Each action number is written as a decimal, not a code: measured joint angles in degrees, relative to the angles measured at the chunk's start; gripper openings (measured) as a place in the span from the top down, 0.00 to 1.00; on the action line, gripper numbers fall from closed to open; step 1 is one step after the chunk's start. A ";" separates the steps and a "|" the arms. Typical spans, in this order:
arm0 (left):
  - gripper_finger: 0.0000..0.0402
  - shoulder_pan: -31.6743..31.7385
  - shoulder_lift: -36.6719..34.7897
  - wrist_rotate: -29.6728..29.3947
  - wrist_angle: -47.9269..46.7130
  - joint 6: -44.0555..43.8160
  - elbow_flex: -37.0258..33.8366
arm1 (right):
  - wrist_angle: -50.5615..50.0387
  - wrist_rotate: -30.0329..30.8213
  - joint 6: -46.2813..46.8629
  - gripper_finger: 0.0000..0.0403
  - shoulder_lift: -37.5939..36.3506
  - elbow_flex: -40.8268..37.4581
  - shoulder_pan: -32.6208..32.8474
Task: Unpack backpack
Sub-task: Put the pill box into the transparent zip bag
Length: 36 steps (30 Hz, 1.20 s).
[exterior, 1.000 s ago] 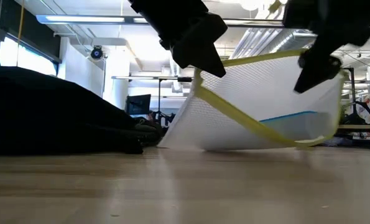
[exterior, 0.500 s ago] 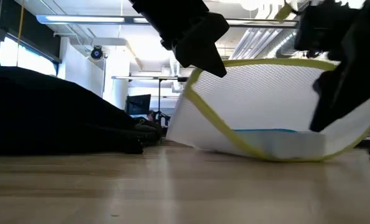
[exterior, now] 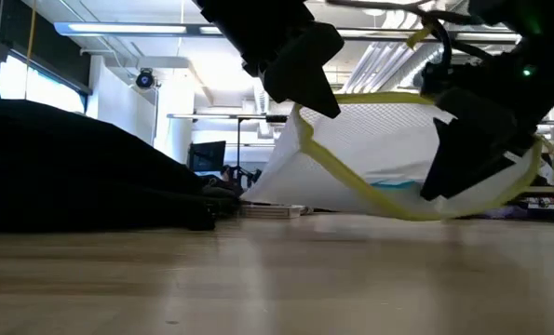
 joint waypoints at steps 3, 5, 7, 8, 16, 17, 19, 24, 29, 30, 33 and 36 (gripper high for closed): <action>1.00 -0.07 0.00 0.07 -0.01 0.03 0.00 | -3.50 2.29 0.07 0.18 0.00 3.90 0.71; 1.00 -0.07 0.00 0.05 -0.04 0.04 0.00 | -8.46 3.52 5.39 0.18 0.00 6.85 1.02; 1.00 0.01 0.00 0.03 0.03 0.02 0.00 | -13.85 2.82 10.40 0.18 0.00 8.99 0.39; 1.00 0.08 0.00 -0.09 0.05 0.02 0.00 | -15.72 1.43 11.26 0.18 0.00 9.56 -0.10; 1.00 -0.20 0.00 0.24 0.03 -0.02 0.00 | -15.70 -5.60 -1.95 0.18 0.04 9.83 -2.09; 1.00 -0.20 0.00 0.24 0.01 -0.02 0.00 | -16.85 -4.51 0.63 0.18 0.04 9.84 -2.37; 1.00 -0.05 0.00 -0.24 0.08 0.00 0.00 | -19.91 -1.79 8.50 0.18 0.04 9.85 -2.83; 1.00 0.02 0.00 -0.28 0.15 -0.07 0.07 | -21.37 -1.13 10.71 0.18 0.04 9.89 -3.03; 1.00 -0.10 0.00 0.32 -0.32 -0.11 0.04 | -19.07 -5.50 1.77 0.18 0.04 11.01 -0.93; 1.00 -0.12 0.00 0.33 -0.23 -0.11 0.04 | -18.12 -6.98 -0.63 0.18 0.04 11.09 -0.46; 1.00 -0.14 0.00 0.35 -0.28 -0.31 0.04 | -13.91 -10.66 -9.88 0.18 0.04 11.03 1.18; 1.00 -0.29 0.00 1.45 0.05 -0.48 0.04 | -14.92 -7.20 -5.94 0.18 0.04 11.03 1.82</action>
